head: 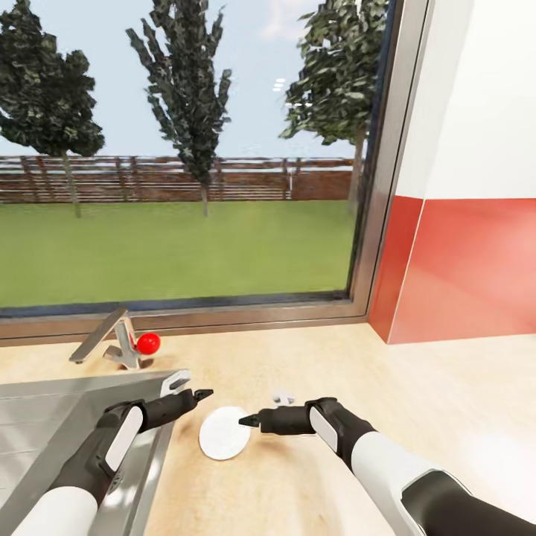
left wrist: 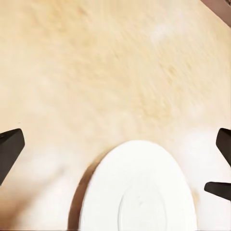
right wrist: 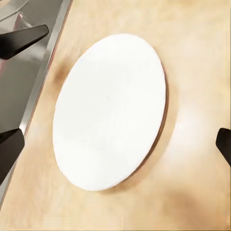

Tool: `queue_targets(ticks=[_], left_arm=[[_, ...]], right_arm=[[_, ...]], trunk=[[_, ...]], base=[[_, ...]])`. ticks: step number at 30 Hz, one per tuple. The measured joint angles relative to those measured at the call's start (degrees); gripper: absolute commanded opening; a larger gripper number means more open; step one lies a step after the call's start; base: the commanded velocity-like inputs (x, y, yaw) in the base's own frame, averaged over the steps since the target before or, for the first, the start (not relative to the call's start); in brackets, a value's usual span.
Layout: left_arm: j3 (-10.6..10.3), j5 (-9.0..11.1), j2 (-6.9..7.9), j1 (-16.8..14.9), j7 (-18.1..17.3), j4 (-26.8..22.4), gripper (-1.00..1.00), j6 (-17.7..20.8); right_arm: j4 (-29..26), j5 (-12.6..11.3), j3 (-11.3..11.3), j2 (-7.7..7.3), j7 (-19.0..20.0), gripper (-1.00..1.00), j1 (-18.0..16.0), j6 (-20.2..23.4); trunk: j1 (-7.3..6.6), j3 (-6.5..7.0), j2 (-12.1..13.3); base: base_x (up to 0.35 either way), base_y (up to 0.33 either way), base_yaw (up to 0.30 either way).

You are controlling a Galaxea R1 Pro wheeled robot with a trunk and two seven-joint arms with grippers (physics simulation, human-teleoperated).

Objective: Set up a coffee station on the kitchen countertop: keep the coffee maker on the countertop, move the bottle of coffee from the kitchen shelf to the counter next to the coffee maker, place a paper coffee filter on top of the coffee maker, put the saucer next to the coffee maker with the coffee cup on the saucer, and place the electric kettle next to the coffee maker.

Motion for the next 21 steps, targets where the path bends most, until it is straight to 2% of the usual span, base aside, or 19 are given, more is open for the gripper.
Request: queue_targets(ticks=[7, 13, 21], left_arm=[[-0.11, -0.05, -0.22, 0.31, -0.08, 0.54, 1.00, -0.54], [-0.19, 0.02, -0.95, 0.39, -0.04, 5.22, 1.00, -7.69], [-0.24, 0.18, -1.11, 0.39, -0.10, 6.90, 1.00, -9.52]], right_arm=[[0.14, -0.01, 0.01, 0.07, 0.00, 1.00, 0.00, -0.05], [0.49, 0.00, 0.06, 0.12, 0.38, 1.00, 0.06, -0.06], [1.31, 0.00, 0.09, 0.32, 0.44, 1.00, 0.09, -0.07]], trunk=[[0.02, 0.00, 0.01], [0.02, 0.00, 0.01], [0.02, 0.00, 0.00]], base=[[0.059, 0.000, 0.000], [0.004, 0.000, 0.000], [0.000, 0.000, 0.000]])
